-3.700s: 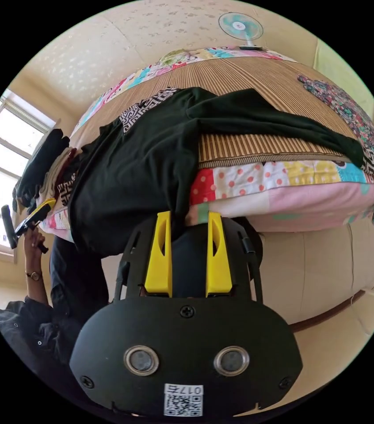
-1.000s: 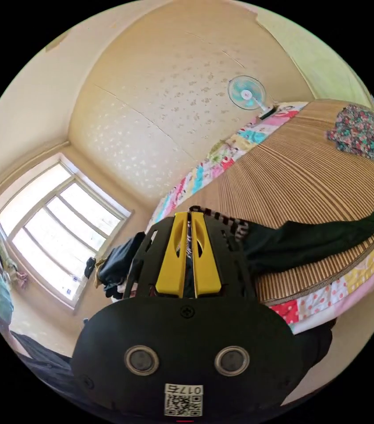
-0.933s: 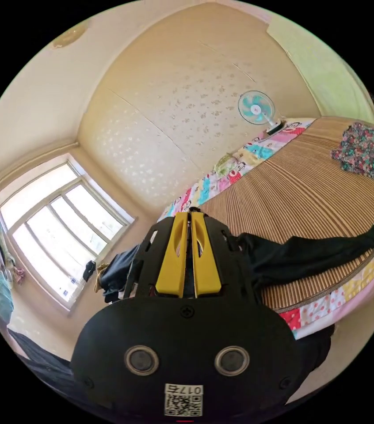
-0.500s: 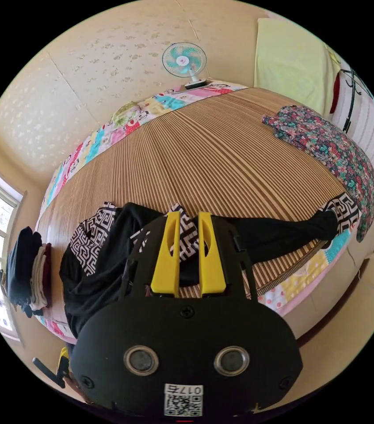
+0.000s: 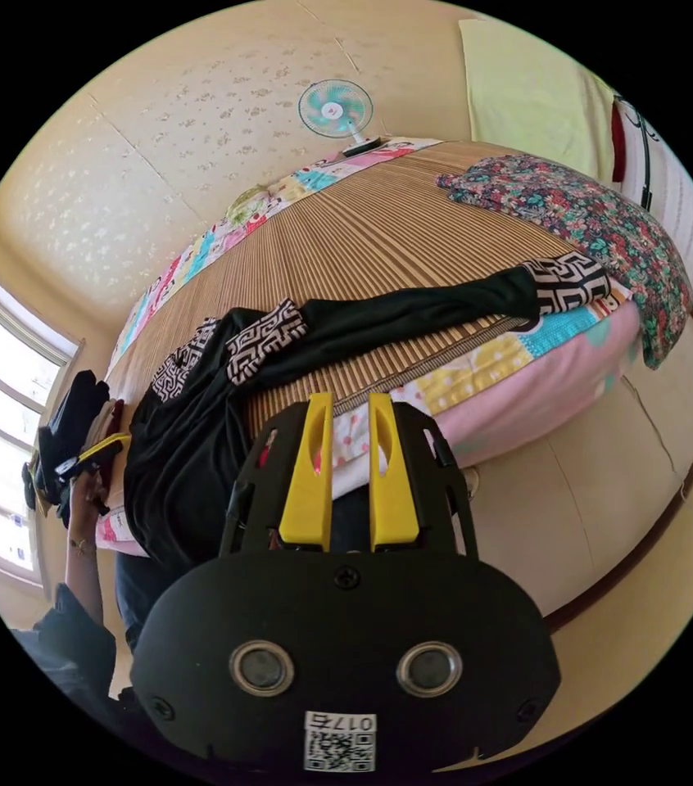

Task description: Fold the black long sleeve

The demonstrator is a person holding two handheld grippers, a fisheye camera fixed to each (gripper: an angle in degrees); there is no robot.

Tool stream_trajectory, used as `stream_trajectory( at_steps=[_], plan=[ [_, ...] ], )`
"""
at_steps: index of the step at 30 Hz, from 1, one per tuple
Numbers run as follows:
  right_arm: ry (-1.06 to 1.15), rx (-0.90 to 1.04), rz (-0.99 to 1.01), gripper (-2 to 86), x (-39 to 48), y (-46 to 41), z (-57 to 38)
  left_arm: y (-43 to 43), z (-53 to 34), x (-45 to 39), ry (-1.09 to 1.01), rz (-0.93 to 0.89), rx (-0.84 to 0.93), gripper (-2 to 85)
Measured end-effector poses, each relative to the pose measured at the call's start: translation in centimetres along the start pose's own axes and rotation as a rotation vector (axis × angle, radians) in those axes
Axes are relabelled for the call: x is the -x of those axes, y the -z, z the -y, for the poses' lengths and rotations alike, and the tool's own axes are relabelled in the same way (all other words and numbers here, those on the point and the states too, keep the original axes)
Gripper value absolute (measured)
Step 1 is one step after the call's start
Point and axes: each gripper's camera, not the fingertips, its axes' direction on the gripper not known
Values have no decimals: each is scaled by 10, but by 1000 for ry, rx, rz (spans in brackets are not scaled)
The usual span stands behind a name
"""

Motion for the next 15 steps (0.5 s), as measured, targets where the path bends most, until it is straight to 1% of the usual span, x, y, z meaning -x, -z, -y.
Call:
stream_trajectory(
  at_steps=[2,3,5,8,9,10,12,14,15],
  plan=[
    [-24,10,-7,70,-12,6,-2,-13,12,-2,-59,19,39,79],
    [-38,10,-7,70,-19,10,-3,-13,16,2,-67,6,26,67],
    [-51,2,-2,70,-28,17,-3,-6,21,19,-13,-38,-4,20],
    [-70,-4,-16,70,-39,23,-2,14,25,66,193,-133,-94,5],
    [-82,-3,-16,70,-42,24,-1,22,25,87,298,-166,-130,2],
    [-85,-3,-13,70,-43,25,-1,27,23,105,398,-158,-147,0],
    [-86,-4,0,71,-45,25,1,33,22,122,501,-85,-139,0],
    [-89,3,-2,73,-47,23,3,31,25,125,496,-58,-94,9],
    [-94,5,5,74,-49,22,4,31,23,120,468,-50,-85,29]
  ],
)
